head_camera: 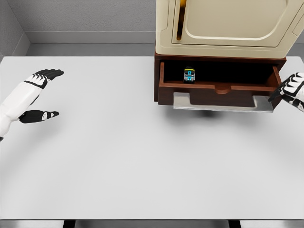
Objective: Put the switch into the drawer with left arm, and close the drawer with right arm
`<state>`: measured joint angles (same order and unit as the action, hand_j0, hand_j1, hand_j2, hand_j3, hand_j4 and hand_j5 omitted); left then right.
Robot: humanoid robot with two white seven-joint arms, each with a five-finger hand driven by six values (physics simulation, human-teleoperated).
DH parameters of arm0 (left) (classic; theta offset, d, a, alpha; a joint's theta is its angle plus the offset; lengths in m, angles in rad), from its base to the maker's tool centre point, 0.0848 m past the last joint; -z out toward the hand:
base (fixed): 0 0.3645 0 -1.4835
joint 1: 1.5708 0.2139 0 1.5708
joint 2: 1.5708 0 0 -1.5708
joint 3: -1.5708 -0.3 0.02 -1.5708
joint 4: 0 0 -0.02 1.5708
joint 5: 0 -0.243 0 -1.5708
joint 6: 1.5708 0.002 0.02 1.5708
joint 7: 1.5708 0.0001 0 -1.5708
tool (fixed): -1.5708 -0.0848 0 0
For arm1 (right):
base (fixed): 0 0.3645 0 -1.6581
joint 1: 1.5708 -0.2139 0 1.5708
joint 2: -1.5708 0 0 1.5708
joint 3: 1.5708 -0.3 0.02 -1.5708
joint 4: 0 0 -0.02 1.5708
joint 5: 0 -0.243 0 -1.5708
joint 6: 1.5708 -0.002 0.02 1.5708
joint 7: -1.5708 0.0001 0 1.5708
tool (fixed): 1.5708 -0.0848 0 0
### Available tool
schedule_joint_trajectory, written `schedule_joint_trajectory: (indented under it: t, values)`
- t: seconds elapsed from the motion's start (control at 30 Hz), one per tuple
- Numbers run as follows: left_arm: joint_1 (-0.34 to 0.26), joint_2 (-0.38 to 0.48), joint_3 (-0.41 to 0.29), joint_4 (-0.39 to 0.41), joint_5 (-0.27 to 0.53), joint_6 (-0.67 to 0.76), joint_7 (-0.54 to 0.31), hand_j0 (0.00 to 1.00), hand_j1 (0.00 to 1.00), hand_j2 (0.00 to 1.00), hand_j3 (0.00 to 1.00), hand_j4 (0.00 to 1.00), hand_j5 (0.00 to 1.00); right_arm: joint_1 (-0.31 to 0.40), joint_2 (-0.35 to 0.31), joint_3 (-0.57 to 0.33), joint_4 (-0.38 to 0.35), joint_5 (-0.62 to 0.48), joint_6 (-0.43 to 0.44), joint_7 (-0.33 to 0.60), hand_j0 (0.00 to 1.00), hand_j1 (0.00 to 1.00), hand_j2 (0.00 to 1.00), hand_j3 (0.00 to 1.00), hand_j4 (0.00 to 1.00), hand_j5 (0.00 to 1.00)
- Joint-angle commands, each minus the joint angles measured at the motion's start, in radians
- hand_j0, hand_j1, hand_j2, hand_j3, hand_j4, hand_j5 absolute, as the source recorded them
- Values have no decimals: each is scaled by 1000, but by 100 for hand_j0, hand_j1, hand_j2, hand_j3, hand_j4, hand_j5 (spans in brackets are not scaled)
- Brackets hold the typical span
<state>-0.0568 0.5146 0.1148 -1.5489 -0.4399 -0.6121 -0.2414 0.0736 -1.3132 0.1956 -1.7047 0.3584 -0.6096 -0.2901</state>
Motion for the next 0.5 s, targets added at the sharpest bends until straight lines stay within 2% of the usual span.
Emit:
schedule_joint_trajectory:
  t: [0.0, 0.43, 0.47]
  values:
    - [0, 1, 0, 0, 7, 1, 1, 100, 100, 100, 100, 100, 100, 0, -12, -1, -3, -9, -1, -1, 35, 35, 35, 35, 35, 35]
    - [0, -7, 0, 0, 6, 1, 1, 100, 100, 100, 100, 100, 100, 52, -24, 7, 10, -7, -1, 5, 38, 38, 38, 38, 38, 38]
    - [0, -7, 0, 0, 7, 1, 1, 100, 100, 100, 100, 100, 100, 52, -21, -1, 16, -9, -1, 3, 44, 44, 44, 44, 44, 44]
